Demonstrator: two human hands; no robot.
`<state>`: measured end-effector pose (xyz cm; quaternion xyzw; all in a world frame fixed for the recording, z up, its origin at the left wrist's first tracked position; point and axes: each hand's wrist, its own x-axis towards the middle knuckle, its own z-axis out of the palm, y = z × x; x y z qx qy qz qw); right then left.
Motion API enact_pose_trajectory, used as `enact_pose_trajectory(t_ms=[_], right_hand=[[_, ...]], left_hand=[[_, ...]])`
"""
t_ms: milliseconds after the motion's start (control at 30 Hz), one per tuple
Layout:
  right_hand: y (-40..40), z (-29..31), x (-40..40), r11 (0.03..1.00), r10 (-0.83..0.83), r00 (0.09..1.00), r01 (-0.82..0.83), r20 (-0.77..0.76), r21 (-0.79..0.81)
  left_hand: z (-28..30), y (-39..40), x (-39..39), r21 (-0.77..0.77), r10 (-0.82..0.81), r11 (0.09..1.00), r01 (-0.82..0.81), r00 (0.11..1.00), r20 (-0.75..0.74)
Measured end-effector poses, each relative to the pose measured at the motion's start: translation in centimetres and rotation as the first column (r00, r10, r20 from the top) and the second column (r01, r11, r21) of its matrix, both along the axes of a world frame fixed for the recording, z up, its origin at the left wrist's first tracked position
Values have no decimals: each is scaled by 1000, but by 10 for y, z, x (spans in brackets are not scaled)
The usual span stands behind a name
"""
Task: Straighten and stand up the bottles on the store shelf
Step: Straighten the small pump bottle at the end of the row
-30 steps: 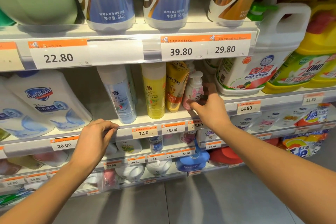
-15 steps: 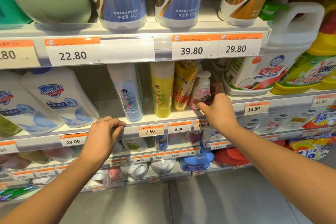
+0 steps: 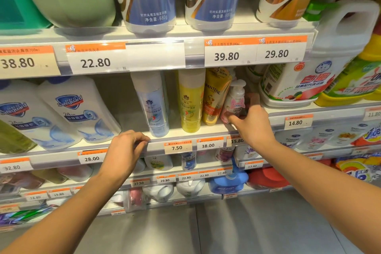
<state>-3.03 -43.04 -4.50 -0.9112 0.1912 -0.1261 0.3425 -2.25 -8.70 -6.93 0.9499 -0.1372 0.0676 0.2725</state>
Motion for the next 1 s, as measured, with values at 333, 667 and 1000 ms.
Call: enact_pose_trajectory(t_ms=[333,667,1000], right_hand=[[0,-3,1,1000,-15,1000,16,-18,11],[4,0,-5,1000,-9,998,10,-59,8],[5,2,-11,998,5,993,3,-117,69]], left_hand=[[1,-2,-1,-10,16,1000,-16,1000,-18],[12,3,8,132,-86,987,94,994,-71],[30,-1,5,242,-49,967,79,991,-128]])
